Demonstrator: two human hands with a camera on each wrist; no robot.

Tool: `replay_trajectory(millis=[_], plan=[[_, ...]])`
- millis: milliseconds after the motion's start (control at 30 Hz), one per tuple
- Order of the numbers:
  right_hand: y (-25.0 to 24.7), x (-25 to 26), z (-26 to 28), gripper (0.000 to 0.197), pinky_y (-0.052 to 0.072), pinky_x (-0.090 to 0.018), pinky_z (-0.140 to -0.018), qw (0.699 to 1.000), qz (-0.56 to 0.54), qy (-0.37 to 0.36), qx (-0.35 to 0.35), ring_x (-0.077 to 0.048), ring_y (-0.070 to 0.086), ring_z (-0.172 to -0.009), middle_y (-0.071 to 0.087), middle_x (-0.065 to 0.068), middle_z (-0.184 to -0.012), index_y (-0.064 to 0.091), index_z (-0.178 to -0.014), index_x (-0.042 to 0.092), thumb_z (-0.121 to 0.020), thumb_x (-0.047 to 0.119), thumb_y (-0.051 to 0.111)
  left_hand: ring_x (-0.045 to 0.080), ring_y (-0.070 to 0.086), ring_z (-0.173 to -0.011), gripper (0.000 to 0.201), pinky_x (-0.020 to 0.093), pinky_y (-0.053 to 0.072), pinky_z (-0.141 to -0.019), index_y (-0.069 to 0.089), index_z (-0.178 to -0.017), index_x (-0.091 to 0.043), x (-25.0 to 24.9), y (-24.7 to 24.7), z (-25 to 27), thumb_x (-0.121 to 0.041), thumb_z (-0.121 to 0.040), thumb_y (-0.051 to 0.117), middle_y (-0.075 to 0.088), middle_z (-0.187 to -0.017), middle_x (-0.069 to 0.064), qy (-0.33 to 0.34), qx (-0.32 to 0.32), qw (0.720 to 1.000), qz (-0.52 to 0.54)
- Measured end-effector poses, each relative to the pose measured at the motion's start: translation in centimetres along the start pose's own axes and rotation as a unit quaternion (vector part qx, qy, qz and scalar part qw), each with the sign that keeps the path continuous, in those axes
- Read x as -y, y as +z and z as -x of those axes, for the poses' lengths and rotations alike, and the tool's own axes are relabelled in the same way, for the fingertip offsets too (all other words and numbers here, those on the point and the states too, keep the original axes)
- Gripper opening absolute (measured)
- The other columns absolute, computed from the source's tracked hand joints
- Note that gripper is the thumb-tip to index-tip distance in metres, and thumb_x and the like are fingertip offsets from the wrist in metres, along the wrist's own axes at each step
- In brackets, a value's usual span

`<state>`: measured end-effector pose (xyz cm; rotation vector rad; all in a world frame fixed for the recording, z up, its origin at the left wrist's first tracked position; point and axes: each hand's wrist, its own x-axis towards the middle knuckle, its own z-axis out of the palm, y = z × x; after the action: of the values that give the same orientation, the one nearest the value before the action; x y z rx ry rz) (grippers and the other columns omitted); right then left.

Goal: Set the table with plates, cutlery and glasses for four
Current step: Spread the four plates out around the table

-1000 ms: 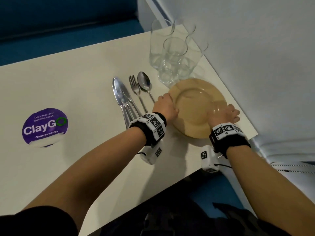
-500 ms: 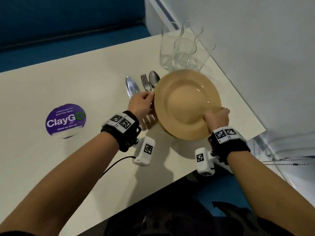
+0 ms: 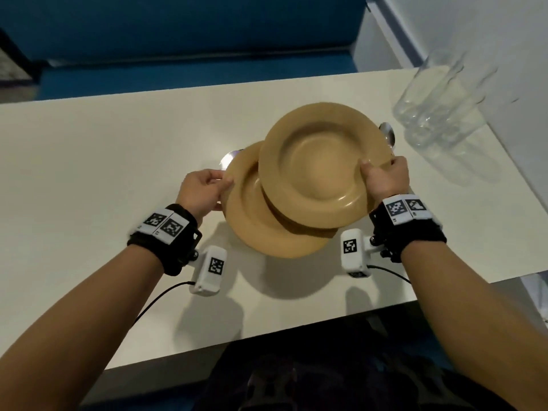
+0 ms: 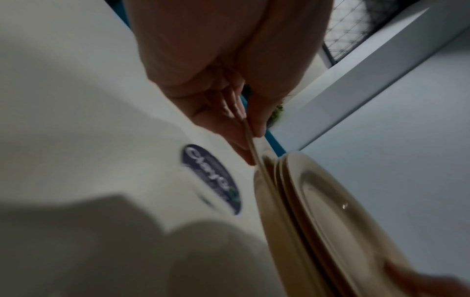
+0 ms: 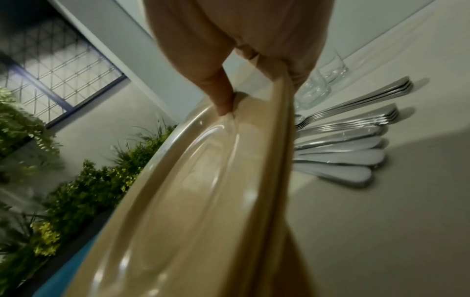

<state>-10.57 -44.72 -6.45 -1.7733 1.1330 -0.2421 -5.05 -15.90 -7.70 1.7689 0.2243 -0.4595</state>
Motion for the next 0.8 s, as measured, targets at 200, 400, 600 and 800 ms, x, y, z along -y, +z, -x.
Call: replay_trajectory(millis=[200,400,600,800], plan=[[3.2,0.0,2.9,0.057,0.041,-0.03,-0.084,0.999,0.0,0.006,0.044,-0.023,0.055,-0.099,0.056,-0.003,-0.115,0.042,-0.131,0.012,-0.082,0.029,0.065,0.016,0.063,-0.071,0.01,0.028,0.054,-0.06,0.065,-0.097,-0.01,4.7,-2.1,1.5,-0.015,-0.088,0.063,0.064,-0.076,0.001,-0.056,0.037,0.993,-0.094],[6.6,0.4,5.7,0.051,0.044,-0.032,-0.082,0.994,0.025,0.018,0.104,-0.022,0.057,-0.098,0.059,-0.005,-0.112,0.048,-0.127,0.01,-0.082,0.026,0.066,0.012,0.067,-0.076,0.017,0.022,0.056,-0.07,0.068,-0.102,-0.021,5.6,-3.6,1.0,-0.032,-0.091,0.059,0.07,-0.086,-0.002,-0.005,-0.05,0.984,-0.17],[10.6,1.7,8.5,0.049,0.048,-0.039,-0.094,0.989,0.049,-0.004,0.136,-0.024,0.055,-0.098,0.055,-0.003,-0.108,0.046,-0.125,0.013,-0.082,0.026,0.065,0.02,0.062,-0.075,0.033,0.033,0.056,-0.076,0.066,-0.113,-0.001,4.6,-6.6,-0.7,-0.023,-0.099,0.046,0.067,-0.092,0.014,-0.037,-0.101,0.987,0.117],[17.1,4.4,13.1,0.034,0.045,-0.027,-0.085,0.977,0.101,-0.081,0.17,-0.022,0.058,-0.094,0.063,-0.003,-0.103,0.058,-0.116,0.013,-0.084,0.02,0.063,0.009,0.055,-0.055,0.024,0.024,0.053,-0.06,0.066,-0.11,-0.001,6.2,-14.6,-1.2,-0.017,-0.095,0.055,0.06,-0.07,0.004,-0.054,-0.148,0.974,0.164]])
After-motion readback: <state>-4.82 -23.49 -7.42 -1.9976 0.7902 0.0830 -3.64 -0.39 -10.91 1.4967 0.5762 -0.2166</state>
